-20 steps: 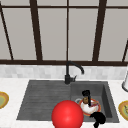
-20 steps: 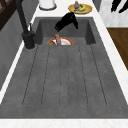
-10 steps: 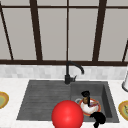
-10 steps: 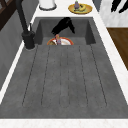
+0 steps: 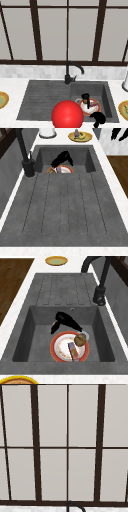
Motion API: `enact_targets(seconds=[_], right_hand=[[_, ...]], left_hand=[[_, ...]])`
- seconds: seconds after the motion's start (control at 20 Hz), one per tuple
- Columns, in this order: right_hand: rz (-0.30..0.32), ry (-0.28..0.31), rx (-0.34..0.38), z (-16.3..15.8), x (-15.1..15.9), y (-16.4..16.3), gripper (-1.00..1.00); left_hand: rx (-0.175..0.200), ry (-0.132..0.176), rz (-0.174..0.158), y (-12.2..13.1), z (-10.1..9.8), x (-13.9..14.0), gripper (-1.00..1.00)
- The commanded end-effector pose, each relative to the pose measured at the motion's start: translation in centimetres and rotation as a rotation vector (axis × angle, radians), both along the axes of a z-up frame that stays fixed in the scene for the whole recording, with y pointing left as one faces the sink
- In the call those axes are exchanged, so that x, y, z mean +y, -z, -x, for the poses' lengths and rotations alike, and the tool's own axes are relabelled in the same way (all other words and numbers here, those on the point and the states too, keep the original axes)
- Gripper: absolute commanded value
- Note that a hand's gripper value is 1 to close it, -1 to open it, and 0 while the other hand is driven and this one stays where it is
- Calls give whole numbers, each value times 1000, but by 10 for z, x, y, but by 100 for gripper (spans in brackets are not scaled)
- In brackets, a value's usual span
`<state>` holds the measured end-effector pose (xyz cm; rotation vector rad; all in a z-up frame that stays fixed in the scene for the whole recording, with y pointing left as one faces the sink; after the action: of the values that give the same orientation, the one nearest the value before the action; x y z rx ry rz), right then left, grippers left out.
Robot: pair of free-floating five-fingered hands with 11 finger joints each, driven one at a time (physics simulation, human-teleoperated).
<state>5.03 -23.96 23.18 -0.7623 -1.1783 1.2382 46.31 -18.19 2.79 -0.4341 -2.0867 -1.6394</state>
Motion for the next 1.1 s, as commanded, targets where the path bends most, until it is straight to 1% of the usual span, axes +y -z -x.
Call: enact_targets(seconds=[0.0, 0.05, 0.1, 0.15, 0.2, 0.25, 0.4, 0.45, 0.55, 0.75, 0.9, 0.95, 1.0, 1.05], right_hand=[[0, 0, 0, 0, 0, 0, 0], [0, 0, 0, 0, 0, 0, 0], [0, 0, 0, 0, 0, 0, 0], [0, 0, 0, 0, 0, 0, 0], [0, 0, 0, 0, 0, 0, 0], [0, 0, 0, 0, 0, 0, 0], [0, 0, 0, 0, 0, 0, 0], [0, 0, 0, 0, 0, 0, 0], [0, 0, 0, 0, 0, 0, 0], [0, 0, 0, 0, 0, 0, 0], [0, 0, 0, 0, 0, 0, 0], [0, 0, 0, 0, 0, 0, 0], [0, 0, 0, 0, 0, 0, 0], [0, 0, 0, 0, 0, 0, 0]], left_hand=[[0, 116, -76, 19, -5, 0, -100], [4, 95, -57, 18, -3, 7, -100], [16, 68, -36, 15, 2, 15, -100], [3, 35, -23, 12, 10, 25, -100], [21, 6, -45, 13, 14, 31, -100], [37, 4, -61, 12, 17, 31, -100], [31, 3, -86, 13, 31, 41, -100], [28, 0, -99, 13, 35, 44, -100], [47, -4, -152, 15, 41, 45, -100], [72, -30, -229, 19, 53, 48, -100], [75, -42, -283, 22, 61, 50, -100], [73, -43, -300, 23, 63, 51, -100], [66, -32, -316, 22, 65, 52, -100], [76, -16, -333, 21, 67, 54, -100]])
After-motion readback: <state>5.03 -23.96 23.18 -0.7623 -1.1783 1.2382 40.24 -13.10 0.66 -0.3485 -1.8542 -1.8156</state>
